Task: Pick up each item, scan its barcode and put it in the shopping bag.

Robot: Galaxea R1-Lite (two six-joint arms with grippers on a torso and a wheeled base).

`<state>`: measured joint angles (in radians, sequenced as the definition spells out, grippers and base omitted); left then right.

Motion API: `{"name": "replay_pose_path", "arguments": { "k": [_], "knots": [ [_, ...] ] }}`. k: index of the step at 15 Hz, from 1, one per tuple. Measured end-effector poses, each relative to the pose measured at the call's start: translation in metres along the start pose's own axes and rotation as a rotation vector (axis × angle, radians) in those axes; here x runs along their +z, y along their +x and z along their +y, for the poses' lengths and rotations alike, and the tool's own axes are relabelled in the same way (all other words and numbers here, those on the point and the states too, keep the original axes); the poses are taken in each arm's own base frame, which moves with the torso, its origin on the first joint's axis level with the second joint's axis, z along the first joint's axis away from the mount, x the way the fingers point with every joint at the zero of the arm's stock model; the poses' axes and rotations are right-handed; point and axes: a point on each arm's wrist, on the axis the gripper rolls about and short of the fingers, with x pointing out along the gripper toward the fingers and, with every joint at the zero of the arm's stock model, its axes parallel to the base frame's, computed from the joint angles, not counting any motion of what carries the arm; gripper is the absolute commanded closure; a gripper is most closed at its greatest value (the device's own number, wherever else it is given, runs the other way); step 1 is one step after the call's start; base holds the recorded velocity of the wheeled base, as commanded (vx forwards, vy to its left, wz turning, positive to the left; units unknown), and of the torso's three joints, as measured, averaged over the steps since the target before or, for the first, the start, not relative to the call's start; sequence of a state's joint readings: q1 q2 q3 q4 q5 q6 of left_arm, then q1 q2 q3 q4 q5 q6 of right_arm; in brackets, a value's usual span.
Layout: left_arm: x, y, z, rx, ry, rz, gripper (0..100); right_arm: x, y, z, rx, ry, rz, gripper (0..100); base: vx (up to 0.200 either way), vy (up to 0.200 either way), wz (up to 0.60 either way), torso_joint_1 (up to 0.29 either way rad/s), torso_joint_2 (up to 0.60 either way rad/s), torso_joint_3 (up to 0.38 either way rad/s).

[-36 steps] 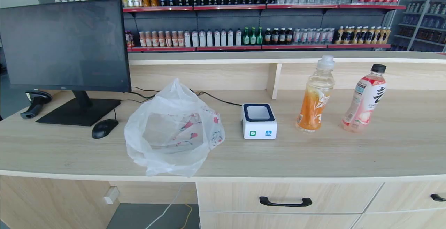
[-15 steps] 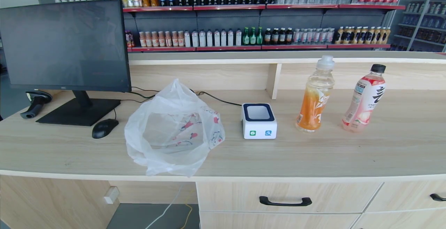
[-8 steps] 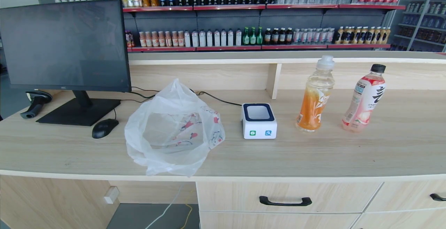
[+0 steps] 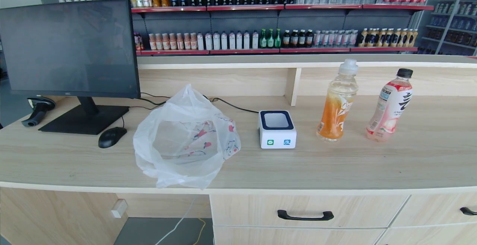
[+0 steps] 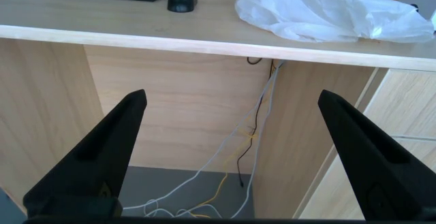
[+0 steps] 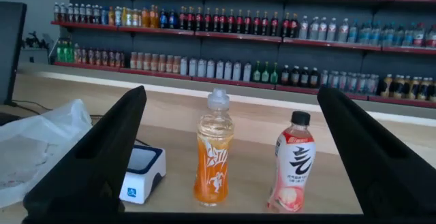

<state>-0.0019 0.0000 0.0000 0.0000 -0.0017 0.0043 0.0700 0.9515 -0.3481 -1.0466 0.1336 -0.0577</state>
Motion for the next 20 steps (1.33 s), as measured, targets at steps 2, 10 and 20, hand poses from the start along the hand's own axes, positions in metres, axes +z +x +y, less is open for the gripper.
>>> {"name": "replay_pose_path", "arguments": {
  "k": [2,10,20],
  "knots": [
    [0.0,0.0,0.0,0.0,0.0,0.0,0,-0.014,0.019,-0.001,0.013,-0.008,-0.019,0,0.0,0.0,0.0,0.0,0.0,0.0],
    [0.0,0.0,0.0,0.0,0.0,0.0,0,-0.056,0.076,-0.005,0.034,0.007,0.059,0,0.0,0.0,0.0,0.0,0.0,0.0],
    [0.0,0.0,0.0,0.0,0.0,0.0,0,-0.1,0.086,0.011,0.039,0.056,0.109,0,0.0,0.0,0.0,0.0,0.0,0.0]
  ]
}}
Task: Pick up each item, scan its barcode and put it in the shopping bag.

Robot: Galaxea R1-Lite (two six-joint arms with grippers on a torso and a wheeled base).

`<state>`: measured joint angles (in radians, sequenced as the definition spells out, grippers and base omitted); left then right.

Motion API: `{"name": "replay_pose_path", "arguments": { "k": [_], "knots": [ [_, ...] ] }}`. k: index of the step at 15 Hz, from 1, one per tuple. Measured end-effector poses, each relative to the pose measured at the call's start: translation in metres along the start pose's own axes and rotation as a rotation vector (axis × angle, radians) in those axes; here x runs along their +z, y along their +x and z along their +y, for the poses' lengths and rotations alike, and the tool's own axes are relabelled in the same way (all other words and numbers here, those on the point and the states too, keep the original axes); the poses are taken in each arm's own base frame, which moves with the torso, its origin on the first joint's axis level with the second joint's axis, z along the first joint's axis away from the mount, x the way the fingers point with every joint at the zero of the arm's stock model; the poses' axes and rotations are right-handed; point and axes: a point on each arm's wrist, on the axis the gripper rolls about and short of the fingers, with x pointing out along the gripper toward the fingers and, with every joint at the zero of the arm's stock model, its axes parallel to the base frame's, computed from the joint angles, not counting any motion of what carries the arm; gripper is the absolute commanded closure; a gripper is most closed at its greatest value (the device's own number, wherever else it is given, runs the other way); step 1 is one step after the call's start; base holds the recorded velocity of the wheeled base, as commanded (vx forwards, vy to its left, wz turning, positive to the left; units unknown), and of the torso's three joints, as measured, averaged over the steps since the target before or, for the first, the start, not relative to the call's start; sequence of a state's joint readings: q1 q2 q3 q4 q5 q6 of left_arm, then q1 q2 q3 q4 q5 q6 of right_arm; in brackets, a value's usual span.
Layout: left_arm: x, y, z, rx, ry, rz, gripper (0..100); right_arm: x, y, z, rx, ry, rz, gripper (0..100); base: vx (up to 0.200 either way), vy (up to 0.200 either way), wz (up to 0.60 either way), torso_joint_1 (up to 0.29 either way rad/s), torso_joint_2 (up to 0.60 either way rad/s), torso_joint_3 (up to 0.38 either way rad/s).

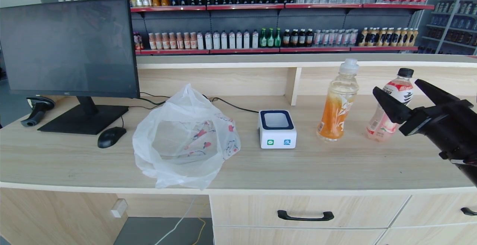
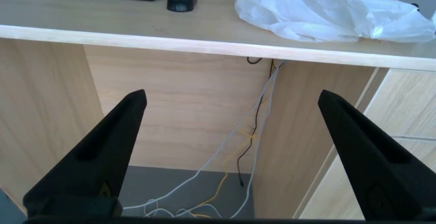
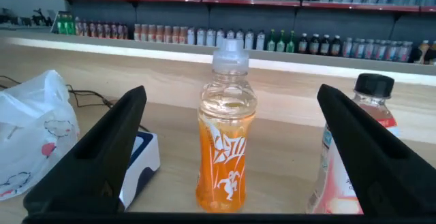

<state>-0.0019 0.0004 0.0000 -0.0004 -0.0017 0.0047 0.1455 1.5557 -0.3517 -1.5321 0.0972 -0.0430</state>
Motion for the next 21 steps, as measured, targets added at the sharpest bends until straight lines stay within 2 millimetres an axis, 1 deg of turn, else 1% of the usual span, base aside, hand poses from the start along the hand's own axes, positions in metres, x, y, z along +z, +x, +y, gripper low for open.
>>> {"name": "replay_pose_path", "arguments": {
  "k": [2,3,6,8,13,17,21],
  "knots": [
    [0.0,0.0,0.0,0.001,0.0,0.0,0,-0.012,-0.006,0.011,-0.046,0.038,0.061,0,0.0,0.0,0.0,0.0,0.0,0.0],
    [0.0,0.0,0.0,0.001,0.0,0.0,0,-0.017,-0.005,0.015,-0.068,0.052,0.08,0,0.0,0.0,0.0,0.0,0.0,0.0],
    [0.0,0.0,0.0,0.001,0.0,0.0,0,-0.031,0.0,0.027,-0.06,0.074,0.131,0,0.0,0.0,0.0,0.0,0.0,0.0],
    [0.0,0.0,0.0,0.0,0.0,0.0,0,-0.043,0.008,0.031,-0.049,0.079,0.16,0,0.0,0.0,0.0,0.0,0.0,0.0],
    [0.0,0.0,0.0,0.0,0.0,0.0,0,-0.066,0.018,0.034,-0.05,0.131,0.22,0,0.0,0.0,0.0,0.0,0.0,0.0],
    [0.0,0.0,0.0,0.001,0.0,0.0,0,-0.078,0.036,0.039,-0.043,0.147,0.221,0,0.0,0.0,0.0,0.0,0.0,0.0],
    [0.0,0.0,0.0,0.0,0.0,0.0,0,-0.09,0.049,0.031,-0.074,0.127,0.223,0,0.0,0.0,0.0,0.0,0.0,0.0]
  ]
}}
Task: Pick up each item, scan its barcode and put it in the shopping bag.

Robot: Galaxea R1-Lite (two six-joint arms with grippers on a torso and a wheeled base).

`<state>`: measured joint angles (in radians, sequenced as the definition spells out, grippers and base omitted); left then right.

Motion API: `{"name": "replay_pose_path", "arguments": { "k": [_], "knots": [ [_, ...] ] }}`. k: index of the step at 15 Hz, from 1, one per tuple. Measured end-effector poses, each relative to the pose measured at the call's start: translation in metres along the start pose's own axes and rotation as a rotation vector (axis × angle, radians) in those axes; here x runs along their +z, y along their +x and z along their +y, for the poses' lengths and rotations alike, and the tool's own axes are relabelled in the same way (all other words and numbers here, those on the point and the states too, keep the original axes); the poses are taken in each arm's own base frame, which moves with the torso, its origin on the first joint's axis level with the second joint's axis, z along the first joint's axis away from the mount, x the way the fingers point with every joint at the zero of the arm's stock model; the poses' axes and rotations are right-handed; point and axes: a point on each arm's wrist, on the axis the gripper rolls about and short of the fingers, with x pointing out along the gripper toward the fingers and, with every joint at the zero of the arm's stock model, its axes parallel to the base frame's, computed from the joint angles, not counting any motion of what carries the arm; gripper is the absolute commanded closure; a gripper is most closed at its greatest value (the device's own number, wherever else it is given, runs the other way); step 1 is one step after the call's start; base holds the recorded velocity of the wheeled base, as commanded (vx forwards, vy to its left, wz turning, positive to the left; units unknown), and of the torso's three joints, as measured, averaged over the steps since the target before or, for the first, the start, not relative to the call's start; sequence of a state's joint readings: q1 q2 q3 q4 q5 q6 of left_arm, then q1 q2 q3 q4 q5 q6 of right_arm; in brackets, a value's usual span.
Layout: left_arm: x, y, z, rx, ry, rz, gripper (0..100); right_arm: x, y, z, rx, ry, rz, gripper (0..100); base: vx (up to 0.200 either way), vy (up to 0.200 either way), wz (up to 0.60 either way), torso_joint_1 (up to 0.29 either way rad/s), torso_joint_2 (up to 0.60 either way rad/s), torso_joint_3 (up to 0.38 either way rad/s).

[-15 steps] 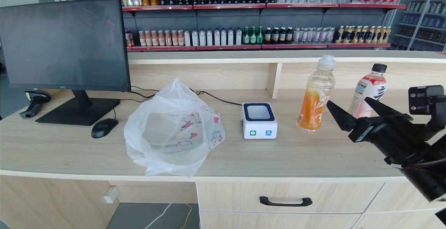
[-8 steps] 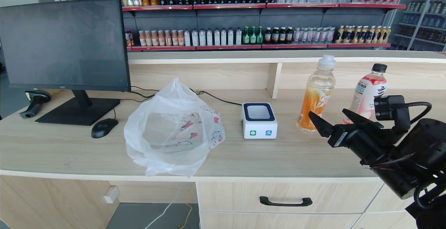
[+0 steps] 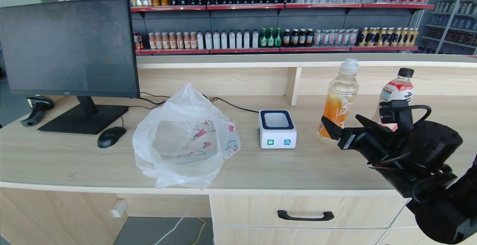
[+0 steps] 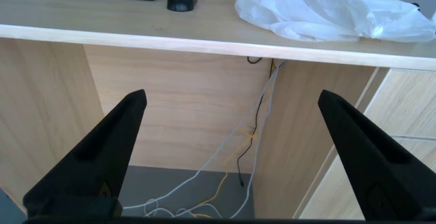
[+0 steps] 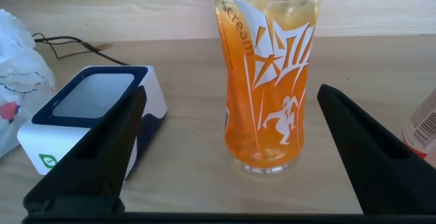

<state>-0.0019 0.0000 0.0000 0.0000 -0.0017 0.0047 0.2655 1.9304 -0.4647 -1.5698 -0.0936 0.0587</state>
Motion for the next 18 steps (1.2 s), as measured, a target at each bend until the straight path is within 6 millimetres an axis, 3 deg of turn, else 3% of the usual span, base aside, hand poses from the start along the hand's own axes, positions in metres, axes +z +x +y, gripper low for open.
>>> {"name": "replay_pose_path", "arguments": {
  "k": [18],
  "knots": [
    [0.0,0.0,0.0,0.001,0.0,0.0,0,-0.005,0.041,-0.01,-0.034,-0.02,-0.065,0,0.0,0.0,0.0,0.0,0.0,0.0]
  ]
}}
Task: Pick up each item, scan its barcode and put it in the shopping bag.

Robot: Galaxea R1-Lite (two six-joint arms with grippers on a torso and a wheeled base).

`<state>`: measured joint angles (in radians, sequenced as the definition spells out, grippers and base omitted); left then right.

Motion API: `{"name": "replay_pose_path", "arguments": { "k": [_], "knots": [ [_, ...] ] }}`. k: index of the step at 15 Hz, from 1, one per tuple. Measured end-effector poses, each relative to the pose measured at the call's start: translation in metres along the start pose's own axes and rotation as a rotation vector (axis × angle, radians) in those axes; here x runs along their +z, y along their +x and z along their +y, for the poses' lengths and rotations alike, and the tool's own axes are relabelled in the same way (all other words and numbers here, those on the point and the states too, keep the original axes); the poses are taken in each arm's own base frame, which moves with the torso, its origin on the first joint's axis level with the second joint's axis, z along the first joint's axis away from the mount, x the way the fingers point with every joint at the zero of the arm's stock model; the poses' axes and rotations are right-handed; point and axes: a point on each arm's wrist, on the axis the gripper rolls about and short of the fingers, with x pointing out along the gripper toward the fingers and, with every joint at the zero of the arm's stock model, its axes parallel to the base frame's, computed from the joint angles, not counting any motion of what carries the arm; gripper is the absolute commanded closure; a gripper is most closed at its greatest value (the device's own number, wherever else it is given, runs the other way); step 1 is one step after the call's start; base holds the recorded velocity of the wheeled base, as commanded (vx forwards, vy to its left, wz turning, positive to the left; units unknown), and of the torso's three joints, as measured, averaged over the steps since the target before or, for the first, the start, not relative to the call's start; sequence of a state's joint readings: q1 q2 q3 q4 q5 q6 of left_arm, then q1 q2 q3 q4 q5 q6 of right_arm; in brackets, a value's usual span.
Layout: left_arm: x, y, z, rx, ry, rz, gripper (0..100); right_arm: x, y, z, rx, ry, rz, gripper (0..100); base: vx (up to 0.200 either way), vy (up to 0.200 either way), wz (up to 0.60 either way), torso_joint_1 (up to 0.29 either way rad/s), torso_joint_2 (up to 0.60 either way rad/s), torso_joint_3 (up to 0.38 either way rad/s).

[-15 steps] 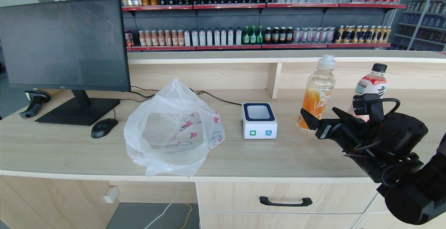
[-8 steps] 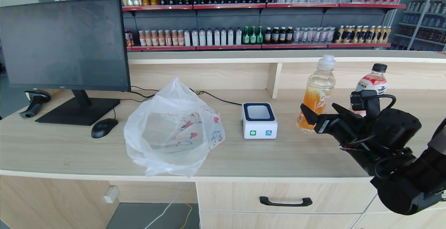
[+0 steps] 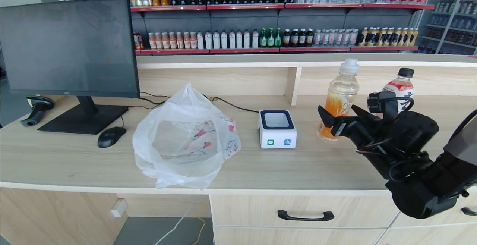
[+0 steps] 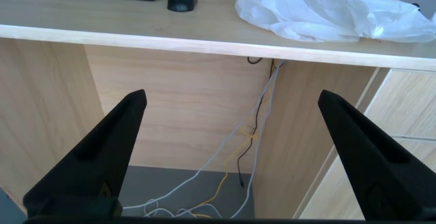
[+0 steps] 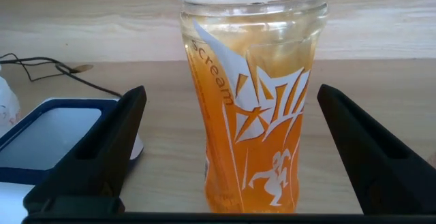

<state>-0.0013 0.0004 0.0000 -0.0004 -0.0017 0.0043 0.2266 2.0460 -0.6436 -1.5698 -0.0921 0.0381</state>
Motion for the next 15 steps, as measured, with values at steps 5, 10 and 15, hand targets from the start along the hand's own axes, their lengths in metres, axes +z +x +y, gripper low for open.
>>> {"name": "replay_pose_path", "arguments": {
  "k": [5,10,15],
  "knots": [
    [0.0,0.0,0.0,-0.001,0.0,0.0,0,-0.001,0.016,0.0,-0.003,-0.003,-0.032,0,0.0,0.0,0.0,0.0,0.0,0.0],
    [0.0,0.0,0.0,0.0,0.0,0.0,0,-0.008,0.027,-0.001,-0.005,-0.011,-0.035,0,0.0,0.0,0.0,0.0,0.0,0.0],
    [0.0,0.0,0.0,-0.001,0.0,0.0,0,-0.011,0.038,-0.001,-0.006,-0.011,-0.056,0,0.0,0.0,0.0,0.0,0.0,0.0]
  ]
}}
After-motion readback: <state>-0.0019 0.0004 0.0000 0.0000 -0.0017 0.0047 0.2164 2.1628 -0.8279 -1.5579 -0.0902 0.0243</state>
